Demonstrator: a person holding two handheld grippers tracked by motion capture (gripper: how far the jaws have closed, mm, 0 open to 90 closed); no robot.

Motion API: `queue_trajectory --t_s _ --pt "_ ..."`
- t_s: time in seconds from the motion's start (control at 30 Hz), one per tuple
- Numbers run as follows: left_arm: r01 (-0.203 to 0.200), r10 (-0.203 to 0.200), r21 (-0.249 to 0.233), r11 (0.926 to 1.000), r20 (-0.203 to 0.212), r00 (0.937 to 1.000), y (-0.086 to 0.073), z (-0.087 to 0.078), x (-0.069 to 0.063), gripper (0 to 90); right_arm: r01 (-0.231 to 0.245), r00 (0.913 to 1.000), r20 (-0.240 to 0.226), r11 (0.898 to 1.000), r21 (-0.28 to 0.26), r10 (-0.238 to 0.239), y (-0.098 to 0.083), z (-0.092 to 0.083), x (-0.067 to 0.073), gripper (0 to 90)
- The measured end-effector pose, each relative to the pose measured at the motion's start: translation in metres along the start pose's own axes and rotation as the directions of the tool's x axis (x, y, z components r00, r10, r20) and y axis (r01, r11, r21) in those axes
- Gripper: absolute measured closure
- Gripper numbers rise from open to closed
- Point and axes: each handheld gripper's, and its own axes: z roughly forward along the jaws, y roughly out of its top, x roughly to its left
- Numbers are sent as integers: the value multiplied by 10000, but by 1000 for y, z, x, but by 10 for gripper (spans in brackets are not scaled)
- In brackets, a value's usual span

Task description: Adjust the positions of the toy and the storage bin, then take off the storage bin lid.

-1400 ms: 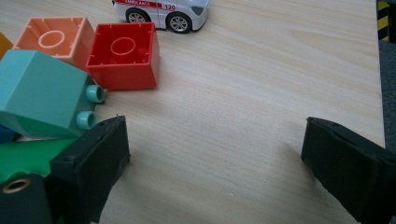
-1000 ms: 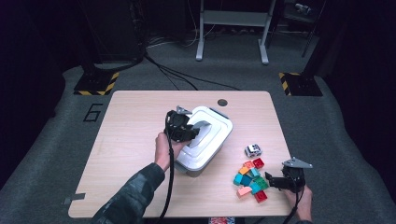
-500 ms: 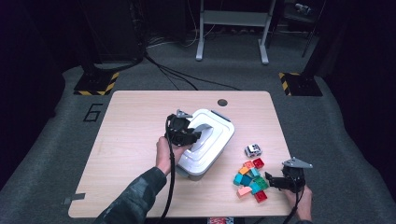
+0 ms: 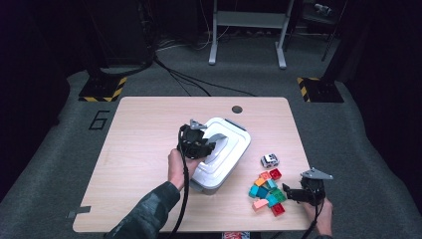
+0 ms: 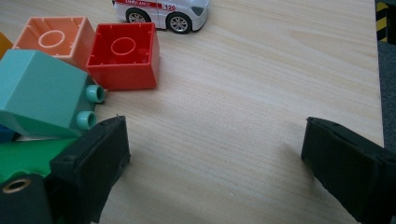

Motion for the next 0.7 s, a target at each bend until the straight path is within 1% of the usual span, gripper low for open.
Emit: queue_trajectory --t_s 0.03,0.1,0.2,0.27,0.33,0.4,0.5,0.7 --pt "-85 86 30 10000 -47 10000 0 0 0 668 3 10000 1 10000 -2 -3 0 0 0 70" --pt "-72 71 -75 9999 -81 9999 0 -1 -1 668 8 10000 6 10000 -4 -8 0 0 0 70" --pt "-332 330 -76 9994 -222 9992 1 -4 -2 668 -4 10000 0 10000 2 4 0 0 0 70" --pt "-484 479 -174 9987 -286 9984 2 -7 -4 668 -5 10000 -2 10000 3 5 0 0 0 69" --pt "-505 496 -306 9983 -303 9983 4 -11 -4 668 -2 10000 0 10000 -2 2 0 0 0 69" --pt "-613 599 -386 9974 -374 9975 6 -16 -4 668 -10 10000 -2 10000 5 10 0 0 0 69" --pt "-549 523 -607 9966 -430 9977 10 -23 -2 668 -21 10000 -8 10000 13 21 0 0 0 69" --pt "-509 453 -924 9944 -621 9970 18 -40 11 668 -3 10000 4 10000 1 3 0 0 0 69"
